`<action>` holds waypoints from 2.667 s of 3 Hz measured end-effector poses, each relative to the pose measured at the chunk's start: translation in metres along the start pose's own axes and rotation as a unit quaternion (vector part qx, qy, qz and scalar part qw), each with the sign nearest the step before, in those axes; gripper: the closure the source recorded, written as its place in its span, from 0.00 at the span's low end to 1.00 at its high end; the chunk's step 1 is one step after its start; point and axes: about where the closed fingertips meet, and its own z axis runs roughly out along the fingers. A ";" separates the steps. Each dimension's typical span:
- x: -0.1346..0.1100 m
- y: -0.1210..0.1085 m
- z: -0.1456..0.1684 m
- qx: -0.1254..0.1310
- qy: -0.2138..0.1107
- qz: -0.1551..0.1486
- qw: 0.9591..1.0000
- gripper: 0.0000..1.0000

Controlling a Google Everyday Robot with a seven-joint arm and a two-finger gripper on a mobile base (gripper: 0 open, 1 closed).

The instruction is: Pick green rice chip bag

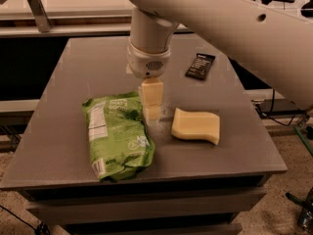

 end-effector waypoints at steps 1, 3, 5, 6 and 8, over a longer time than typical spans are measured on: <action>-0.011 0.017 -0.007 0.028 -0.012 -0.057 0.998 0.00; -0.051 0.057 0.001 0.011 -0.045 -0.261 0.964 0.00; -0.057 0.065 0.003 -0.006 0.009 -0.348 0.938 0.00; -0.050 0.069 0.005 -0.040 0.072 -0.427 0.900 0.00; -0.056 0.070 0.003 -0.051 0.027 -0.576 0.816 0.00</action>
Offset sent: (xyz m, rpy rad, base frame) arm -0.0974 0.0315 0.0080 0.0881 -0.2346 0.9418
